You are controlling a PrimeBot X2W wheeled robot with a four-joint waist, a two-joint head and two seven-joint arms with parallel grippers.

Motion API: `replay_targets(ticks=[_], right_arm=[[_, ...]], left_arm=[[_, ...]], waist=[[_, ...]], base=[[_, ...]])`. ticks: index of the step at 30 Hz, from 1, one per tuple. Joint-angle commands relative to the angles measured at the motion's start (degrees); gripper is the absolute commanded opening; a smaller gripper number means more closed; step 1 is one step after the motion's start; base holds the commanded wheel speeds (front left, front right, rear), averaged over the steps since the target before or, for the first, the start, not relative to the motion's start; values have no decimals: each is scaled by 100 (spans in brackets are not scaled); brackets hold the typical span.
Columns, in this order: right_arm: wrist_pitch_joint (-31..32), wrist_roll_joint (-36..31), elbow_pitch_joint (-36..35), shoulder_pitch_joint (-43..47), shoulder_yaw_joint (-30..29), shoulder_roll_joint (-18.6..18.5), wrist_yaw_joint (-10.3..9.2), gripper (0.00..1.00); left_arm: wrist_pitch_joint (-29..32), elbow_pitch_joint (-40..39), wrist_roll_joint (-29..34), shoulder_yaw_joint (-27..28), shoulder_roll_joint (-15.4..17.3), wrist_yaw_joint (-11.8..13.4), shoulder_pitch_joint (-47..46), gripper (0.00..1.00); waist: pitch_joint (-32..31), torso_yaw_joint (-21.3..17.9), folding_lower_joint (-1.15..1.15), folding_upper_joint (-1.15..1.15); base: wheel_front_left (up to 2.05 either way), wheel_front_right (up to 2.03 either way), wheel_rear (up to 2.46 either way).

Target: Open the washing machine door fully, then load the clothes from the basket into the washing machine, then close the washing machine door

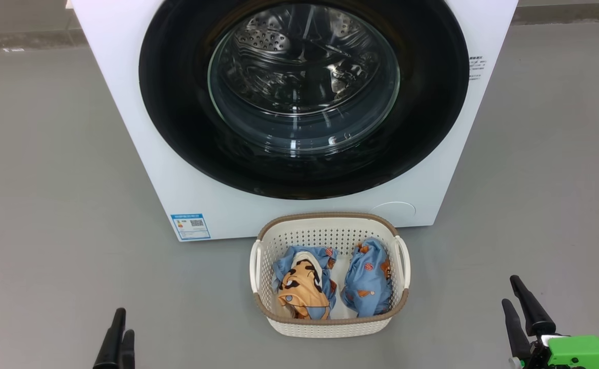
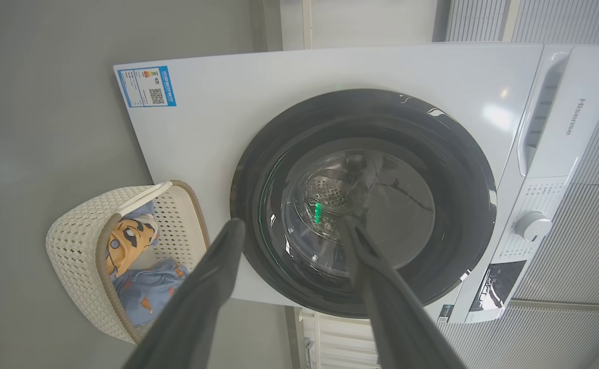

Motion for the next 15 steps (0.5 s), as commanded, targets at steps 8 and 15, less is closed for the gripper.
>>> replay_targets(ticks=[8, 15], right_arm=[[-195, -271, -198, -207, 149, -164, 12, 100], [-317, -624, -223, -267, 275, -260, 13, 100]], left_arm=[[-170, -283, 344, -39, 133, -7, -145, 100], [-288, -356, 782, -73, 178, -10, -162, 100]], waist=[[24, 11, -11, 0], [35, 20, -11, 0]], base=[[0, 0, 0], [0, 0, 0]])
